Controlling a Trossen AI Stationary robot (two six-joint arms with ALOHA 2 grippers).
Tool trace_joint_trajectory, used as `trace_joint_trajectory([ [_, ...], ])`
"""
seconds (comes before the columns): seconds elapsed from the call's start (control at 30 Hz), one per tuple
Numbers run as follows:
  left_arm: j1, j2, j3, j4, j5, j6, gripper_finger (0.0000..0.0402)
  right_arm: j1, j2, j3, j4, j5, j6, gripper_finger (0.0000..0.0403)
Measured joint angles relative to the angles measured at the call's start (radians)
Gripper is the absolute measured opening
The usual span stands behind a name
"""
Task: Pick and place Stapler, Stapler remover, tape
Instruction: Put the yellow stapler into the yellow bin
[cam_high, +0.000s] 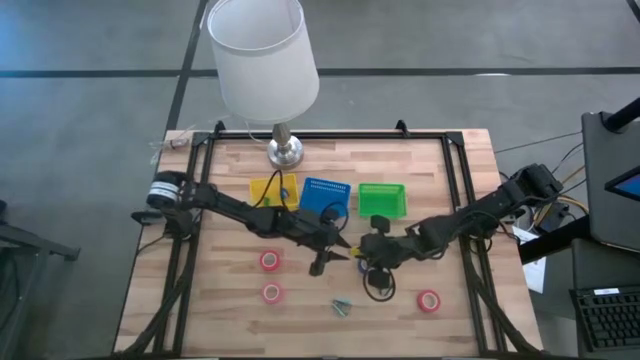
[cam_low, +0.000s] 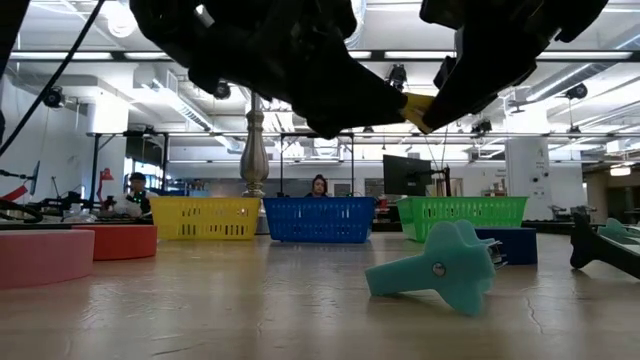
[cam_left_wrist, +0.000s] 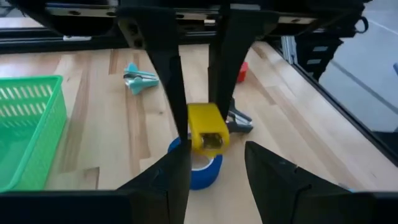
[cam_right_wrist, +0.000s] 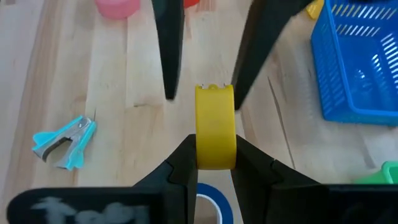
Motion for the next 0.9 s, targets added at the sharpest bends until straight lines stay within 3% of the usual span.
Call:
trace_joint_trajectory([
  [0.37,0.001,0.017,0.025,0.018,-0.001,0.000,0.0147,-0.004,0.000,-0.003,0.011,0.000,-0.010,0.0073],
  [0.73,0.001,0.017,0.025,0.022,-0.016,-0.005,0.0073,-0.007,0.000,-0.003,0.011,-0.002,-0.008,0.0074],
  [0.9,-0.001,0.017,0.025,0.019,-0.069,-0.005,0.0087,-0.008,0.000,-0.003,0.010,0.002,-0.009,0.0084],
])
